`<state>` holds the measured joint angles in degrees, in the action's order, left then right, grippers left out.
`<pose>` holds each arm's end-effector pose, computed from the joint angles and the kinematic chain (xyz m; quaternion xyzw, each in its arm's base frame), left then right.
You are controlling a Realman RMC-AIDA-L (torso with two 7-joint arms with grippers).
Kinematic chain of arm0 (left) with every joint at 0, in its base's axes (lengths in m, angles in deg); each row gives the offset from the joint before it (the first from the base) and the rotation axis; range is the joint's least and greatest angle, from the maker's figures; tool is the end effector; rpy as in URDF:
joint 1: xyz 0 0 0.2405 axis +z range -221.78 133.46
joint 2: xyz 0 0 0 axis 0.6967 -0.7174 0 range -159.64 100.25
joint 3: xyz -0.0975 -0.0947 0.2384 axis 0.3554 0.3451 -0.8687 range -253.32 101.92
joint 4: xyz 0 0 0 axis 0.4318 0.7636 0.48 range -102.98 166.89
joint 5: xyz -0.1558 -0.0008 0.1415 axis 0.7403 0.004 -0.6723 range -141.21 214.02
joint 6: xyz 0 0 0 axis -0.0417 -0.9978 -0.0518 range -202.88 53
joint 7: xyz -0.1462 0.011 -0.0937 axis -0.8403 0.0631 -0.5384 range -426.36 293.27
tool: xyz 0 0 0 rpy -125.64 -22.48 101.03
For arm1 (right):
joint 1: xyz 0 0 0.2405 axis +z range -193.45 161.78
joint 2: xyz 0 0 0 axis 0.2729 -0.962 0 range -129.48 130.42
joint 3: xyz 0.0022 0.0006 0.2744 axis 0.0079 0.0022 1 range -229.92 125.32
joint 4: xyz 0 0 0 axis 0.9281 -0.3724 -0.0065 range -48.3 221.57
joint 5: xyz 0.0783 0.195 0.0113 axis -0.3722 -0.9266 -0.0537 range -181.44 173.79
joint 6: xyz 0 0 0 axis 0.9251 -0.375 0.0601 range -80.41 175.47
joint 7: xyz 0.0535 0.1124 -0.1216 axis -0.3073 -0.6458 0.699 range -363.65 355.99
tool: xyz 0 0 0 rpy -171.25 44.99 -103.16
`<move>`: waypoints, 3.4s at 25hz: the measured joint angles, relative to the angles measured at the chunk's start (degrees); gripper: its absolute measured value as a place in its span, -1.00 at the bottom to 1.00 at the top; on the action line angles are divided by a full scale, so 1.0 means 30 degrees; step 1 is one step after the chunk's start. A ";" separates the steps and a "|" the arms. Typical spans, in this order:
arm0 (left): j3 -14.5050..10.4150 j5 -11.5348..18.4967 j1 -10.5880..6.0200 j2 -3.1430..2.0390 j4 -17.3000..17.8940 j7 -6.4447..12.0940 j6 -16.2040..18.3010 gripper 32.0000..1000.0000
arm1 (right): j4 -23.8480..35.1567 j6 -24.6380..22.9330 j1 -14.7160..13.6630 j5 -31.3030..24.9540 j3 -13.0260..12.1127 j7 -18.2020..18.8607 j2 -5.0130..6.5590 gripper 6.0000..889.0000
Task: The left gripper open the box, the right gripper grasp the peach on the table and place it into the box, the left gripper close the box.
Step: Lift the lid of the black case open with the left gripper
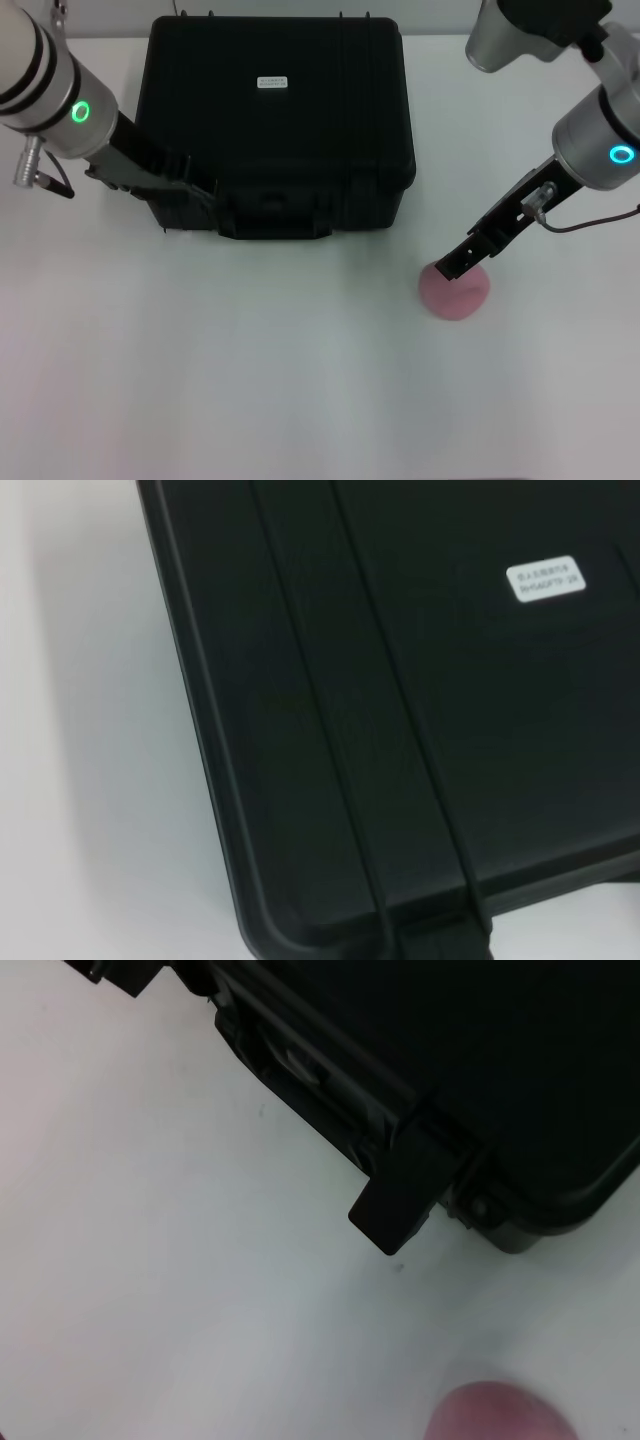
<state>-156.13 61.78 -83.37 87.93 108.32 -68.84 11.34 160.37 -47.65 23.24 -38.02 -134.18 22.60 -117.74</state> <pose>-0.1942 0.4015 -0.0204 -0.7838 -0.5387 0.1244 0.2829 0.1911 0.3601 -0.0468 -0.9023 0.3614 -0.2036 0.1171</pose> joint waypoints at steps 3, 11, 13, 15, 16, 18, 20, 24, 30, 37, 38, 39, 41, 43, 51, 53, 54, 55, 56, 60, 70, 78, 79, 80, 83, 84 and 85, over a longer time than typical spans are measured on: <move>-0.0016 0.0009 -0.0079 0.0004 -0.0138 0.0026 -0.0037 0.66 | 0.0000 0.0000 0.0002 0.0000 -0.0006 0.0003 0.0000 0.91; -0.0084 0.0009 -0.0398 0.0022 -0.0784 0.0055 -0.0168 0.66 | -0.0001 0.0000 0.0015 0.0000 -0.0011 0.0011 -0.0001 0.91; -0.0106 0.0008 -0.0445 0.0022 -0.0891 0.0074 -0.0178 0.66 | 0.0000 0.0000 0.0015 0.0000 -0.0011 0.0010 0.0000 0.91; -0.0182 0.0012 -0.0460 0.0021 -0.0905 0.0078 -0.0176 0.66 | 0.0001 0.0000 0.0015 0.0000 -0.0011 0.0010 -0.0001 0.91; -0.0207 0.0015 -0.0463 0.0022 -0.0905 0.0080 -0.0173 0.66 | 0.0000 0.0000 0.0015 0.0000 -0.0011 0.0011 0.0000 0.91; -0.0258 0.0025 -0.0483 0.0021 -0.0905 0.0084 -0.0170 0.66 | 0.0001 0.0000 0.0012 0.0000 -0.0011 0.0010 0.0000 0.91; -0.0260 0.0014 -0.0500 0.0022 -0.0906 0.0073 -0.0172 0.66 | 0.0000 0.0000 0.0011 0.0000 -0.0011 0.0010 0.0000 0.91; -0.0259 -0.0105 -0.0519 0.0021 -0.0906 -0.0022 -0.0169 0.65 | -0.0029 0.0000 0.0028 0.0000 -0.0012 0.0010 0.0000 0.91; -0.0266 -0.0156 -0.0585 0.0018 -0.0908 -0.0009 -0.0126 0.54 | -0.0029 0.0000 0.0039 0.0000 -0.0012 0.0010 -0.0001 0.91; -0.0316 -0.0176 -0.0653 0.0013 -0.0936 0.0070 -0.0141 0.35 | -0.0028 0.0000 0.0040 0.0000 -0.0011 0.0010 0.0000 0.91; -0.0317 -0.0173 -0.0652 0.0009 -0.0939 0.0087 -0.0154 0.27 | -0.0027 0.0000 0.0040 -0.0001 -0.0011 0.0010 0.0000 0.91; -0.0318 -0.0164 -0.0652 0.0005 -0.0939 0.0095 -0.0166 0.19 | -0.0028 0.0000 0.0040 0.0000 -0.0012 0.0011 0.0000 0.91; -0.0319 -0.0163 -0.0651 -0.0001 -0.0932 0.0107 -0.0170 0.10 | -0.0029 0.0000 0.0040 0.0000 -0.0023 0.0010 0.0000 0.91; -0.0319 -0.0168 -0.0651 -0.0004 -0.0933 0.0111 -0.0174 0.06 | -0.0028 0.0000 0.0040 -0.0001 -0.0023 0.0010 0.0000 0.91; -0.0321 -0.0177 -0.0682 -0.0010 -0.0939 0.0091 -0.0192 -0.05 | -0.0028 0.0000 0.0066 -0.0001 -0.0006 -0.0008 0.0000 0.91; -0.0320 -0.0178 -0.0697 -0.0016 -0.0904 0.0050 -0.0191 -0.05 | -0.0028 0.0000 0.0069 -0.0001 -0.0010 -0.0010 0.0000 0.91; -0.0320 -0.0178 -0.0705 -0.0015 -0.0895 0.0036 -0.0184 -0.05 | -0.0028 0.0000 0.0070 -0.0001 -0.0016 -0.0011 0.0000 0.91; -0.0319 -0.0178 -0.0718 -0.0017 -0.0882 0.0031 -0.0157 -0.05 | -0.0028 0.0000 0.0070 0.0000 -0.0020 -0.0013 0.0000 0.91; -0.0312 -0.0177 -0.0732 -0.0022 -0.0861 0.0026 -0.0104 -0.05 | -0.0044 0.0000 0.0070 -0.0002 -0.0016 -0.0014 0.0000 0.91; -0.0178 -0.0164 -0.0847 -0.0063 -0.0631 0.0066 0.0347 -0.05 | -0.0316 -0.0001 0.0087 -0.0001 0.0003 -0.0009 -0.0001 0.91; -0.0095 -0.0360 -0.0965 -0.0108 0.0886 0.0071 0.1591 -0.06 | -0.0465 0.0000 0.0151 0.0000 -0.0011 0.0017 -0.0001 0.91; 0.0139 -0.0947 -0.1143 -0.0114 0.2040 0.0066 0.2451 -0.06 | -0.0469 0.0000 0.0186 0.0000 -0.0034 0.0038 0.0000 0.91; 0.0182 -0.0992 -0.1179 -0.0115 0.2126 0.0080 0.2524 -0.06 | -0.0469 0.0000 0.0187 0.0000 -0.0028 0.0039 0.0000 0.91; 0.0211 -0.1075 -0.1219 -0.0117 0.2236 0.0089 0.2603 -0.06 | -0.0469 0.0000 0.0187 0.0000 -0.0022 0.0039 -0.0001 0.91; 0.0251 -0.1256 -0.1256 -0.0121 0.2605 0.0092 0.2741 -0.06 | -0.0468 0.0000 0.0207 0.0000 -0.0032 0.0039 -0.0001 0.91; 0.0292 -0.1281 -0.1260 -0.0122 0.2737 0.0092 0.2775 -0.06 | -0.0469 0.0000 0.0227 0.0000 -0.0040 0.0039 -0.0001 0.91; 0.0341 -0.1293 -0.1260 -0.0125 0.2873 0.0091 0.2804 -0.06 | -0.0470 0.0000 0.0245 -0.0001 -0.0044 0.0039 -0.0001 0.91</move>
<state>-155.11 57.90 -87.15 87.56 116.94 -68.57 19.75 158.96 -47.65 23.98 -38.02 -134.32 22.71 -117.74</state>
